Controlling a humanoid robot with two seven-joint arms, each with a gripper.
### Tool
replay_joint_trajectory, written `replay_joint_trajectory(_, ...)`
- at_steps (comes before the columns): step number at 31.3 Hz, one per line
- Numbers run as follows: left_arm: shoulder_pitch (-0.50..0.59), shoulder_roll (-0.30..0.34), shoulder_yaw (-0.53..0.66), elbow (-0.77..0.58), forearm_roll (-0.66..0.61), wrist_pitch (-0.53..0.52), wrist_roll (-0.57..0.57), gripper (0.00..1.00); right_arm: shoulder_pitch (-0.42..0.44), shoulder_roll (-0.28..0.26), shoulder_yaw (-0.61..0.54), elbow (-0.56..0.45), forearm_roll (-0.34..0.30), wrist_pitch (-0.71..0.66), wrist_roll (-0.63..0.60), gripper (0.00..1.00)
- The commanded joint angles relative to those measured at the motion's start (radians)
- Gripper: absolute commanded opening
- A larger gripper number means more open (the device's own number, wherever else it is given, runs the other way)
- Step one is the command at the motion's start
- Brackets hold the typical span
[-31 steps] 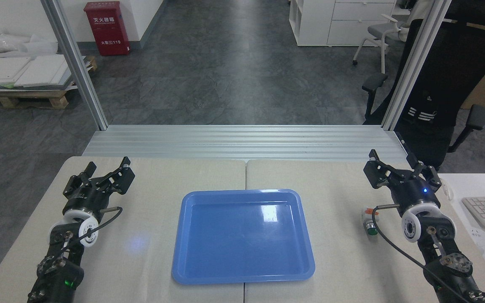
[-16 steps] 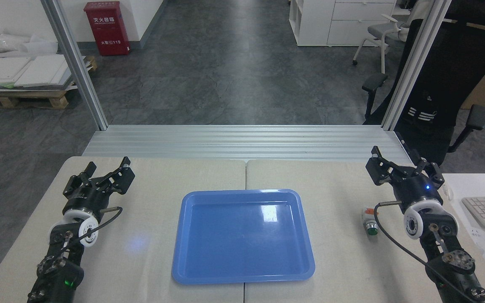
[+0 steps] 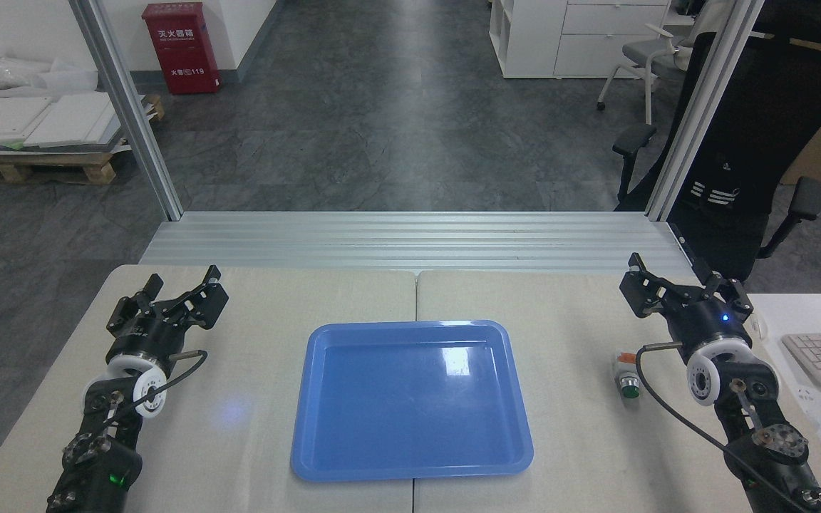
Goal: Pick up switch part and place in tray
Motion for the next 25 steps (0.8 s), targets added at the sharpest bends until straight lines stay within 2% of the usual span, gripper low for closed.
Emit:
replay_joint_trajectory(1,0.0,0.0,0.0,0.0,0.0,0.0,0.0,1.0,0.004,-0.015,0.002,0.0,0.001,-0.003,0.003,1.0)
replay_joint_trajectory(5,0.0,0.0,0.0,0.0,0.0,0.0,0.0,1.0,0.023,-0.025,-0.002,0.002,0.006,0.009,0.004,1.0)
replay_joint_trajectory(9,0.0,0.0,0.0,0.0,0.0,0.0,0.0,1.0,0.111,-0.037,-0.002,0.003,0.009,0.038,0.004,1.0)
replay_joint_trajectory(13,0.0,0.0,0.0,0.0,0.0,0.0,0.0,1.0,0.152,-0.037,-0.001,0.031,0.009,0.041,0.004,1.0)
replay_joint_trajectory(21,0.0,0.0,0.0,0.0,0.0,0.0,0.0,1.0,0.145,-0.017,0.001,0.155,0.01,0.04,0.004,1.0)
replay_joint_trajectory(25,0.0,0.0,0.0,0.0,0.0,0.0,0.0,1.0,0.133,0.037,0.002,0.187,0.013,0.04,0.003,1.0)
